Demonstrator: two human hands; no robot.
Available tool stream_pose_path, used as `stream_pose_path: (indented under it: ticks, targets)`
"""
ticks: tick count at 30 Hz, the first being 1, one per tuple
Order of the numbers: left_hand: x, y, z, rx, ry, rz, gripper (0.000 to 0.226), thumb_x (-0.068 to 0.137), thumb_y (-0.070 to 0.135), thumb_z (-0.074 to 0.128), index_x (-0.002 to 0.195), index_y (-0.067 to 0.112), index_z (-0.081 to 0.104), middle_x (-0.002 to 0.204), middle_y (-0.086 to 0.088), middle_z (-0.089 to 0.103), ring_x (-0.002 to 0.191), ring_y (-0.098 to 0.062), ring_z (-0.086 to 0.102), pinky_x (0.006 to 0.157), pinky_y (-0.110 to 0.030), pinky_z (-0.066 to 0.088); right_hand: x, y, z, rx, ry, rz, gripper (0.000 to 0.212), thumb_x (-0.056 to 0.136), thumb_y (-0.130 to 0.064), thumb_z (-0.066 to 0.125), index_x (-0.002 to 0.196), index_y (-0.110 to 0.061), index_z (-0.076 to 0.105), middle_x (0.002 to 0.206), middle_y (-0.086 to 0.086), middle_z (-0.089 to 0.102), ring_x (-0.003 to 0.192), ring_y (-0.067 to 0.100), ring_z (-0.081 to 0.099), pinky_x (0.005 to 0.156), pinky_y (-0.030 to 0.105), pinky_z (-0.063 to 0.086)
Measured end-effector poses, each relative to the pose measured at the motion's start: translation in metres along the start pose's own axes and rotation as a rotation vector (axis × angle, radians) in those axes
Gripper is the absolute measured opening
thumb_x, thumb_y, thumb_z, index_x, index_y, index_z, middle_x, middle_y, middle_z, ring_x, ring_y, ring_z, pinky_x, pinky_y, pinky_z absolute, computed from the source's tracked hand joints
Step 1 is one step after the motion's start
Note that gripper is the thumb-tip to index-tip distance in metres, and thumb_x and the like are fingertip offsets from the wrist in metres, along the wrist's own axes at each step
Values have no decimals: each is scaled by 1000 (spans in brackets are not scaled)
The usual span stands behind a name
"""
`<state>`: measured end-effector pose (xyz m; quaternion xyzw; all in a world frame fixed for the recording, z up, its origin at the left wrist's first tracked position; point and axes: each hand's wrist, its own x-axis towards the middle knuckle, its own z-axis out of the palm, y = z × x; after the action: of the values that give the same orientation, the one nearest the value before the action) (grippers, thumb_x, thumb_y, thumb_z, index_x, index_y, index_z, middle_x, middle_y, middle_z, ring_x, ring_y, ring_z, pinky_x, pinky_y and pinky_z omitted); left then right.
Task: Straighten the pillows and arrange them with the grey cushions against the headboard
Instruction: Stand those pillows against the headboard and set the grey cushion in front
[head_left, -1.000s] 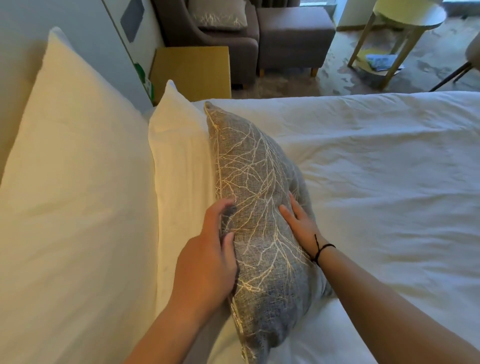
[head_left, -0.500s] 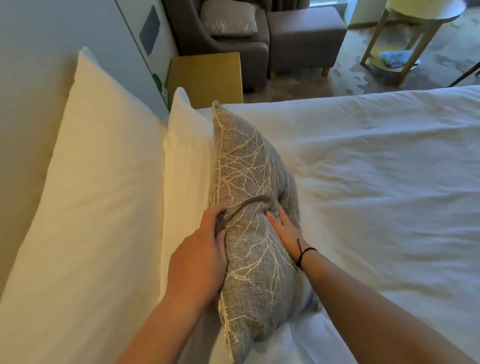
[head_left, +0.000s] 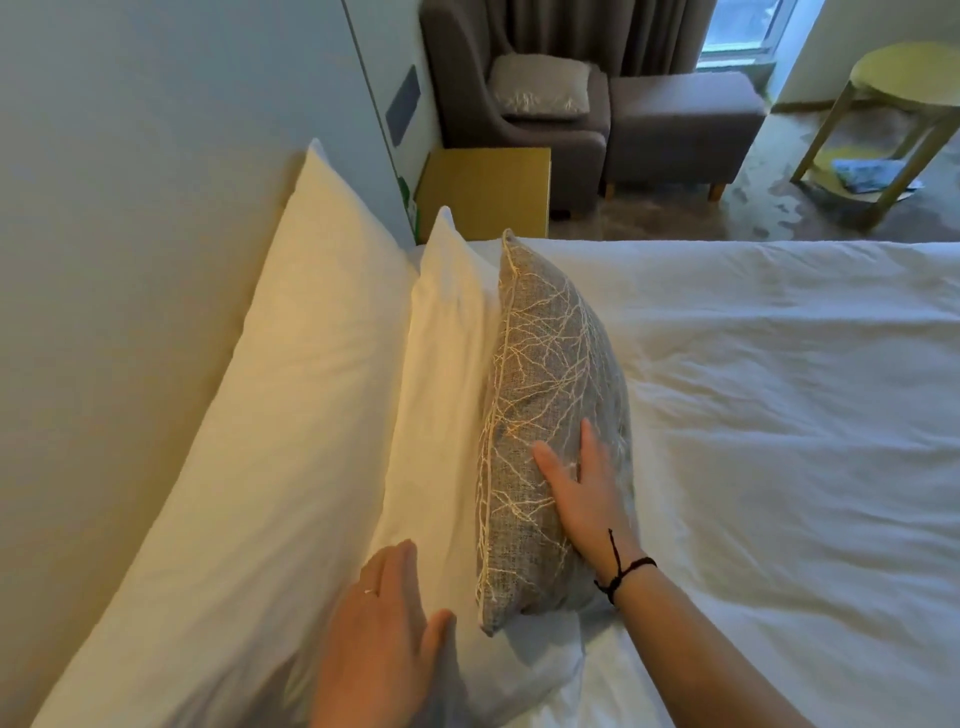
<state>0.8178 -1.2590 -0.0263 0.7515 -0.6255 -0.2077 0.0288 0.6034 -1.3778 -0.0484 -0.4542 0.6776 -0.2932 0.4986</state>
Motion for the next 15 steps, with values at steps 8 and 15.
stream_pose_path:
  ticks: [8, 15]
  targets:
    - [-52, -43, 28, -376, -32, -373, 80, 79, 53, 73, 144, 19, 41, 140, -6, 52, 129, -25, 49, 102, -37, 43, -39, -67, 31, -745, -83, -376, 83, 85, -66, 50, 153, -39, 10, 164, 0, -10, 150, 31, -13, 115, 66, 2]
    - [-68, -62, 27, -940, 11, -625, 28, 102, 41, 41, 109, 23, 61, 109, 7, 61, 106, -20, 58, 88, -37, 49, -32, -114, 66, -1142, -546, -646, 44, 100, -37, 39, 144, -34, 42, 151, 3, 42, 135, 27, 43, 109, 45, 36]
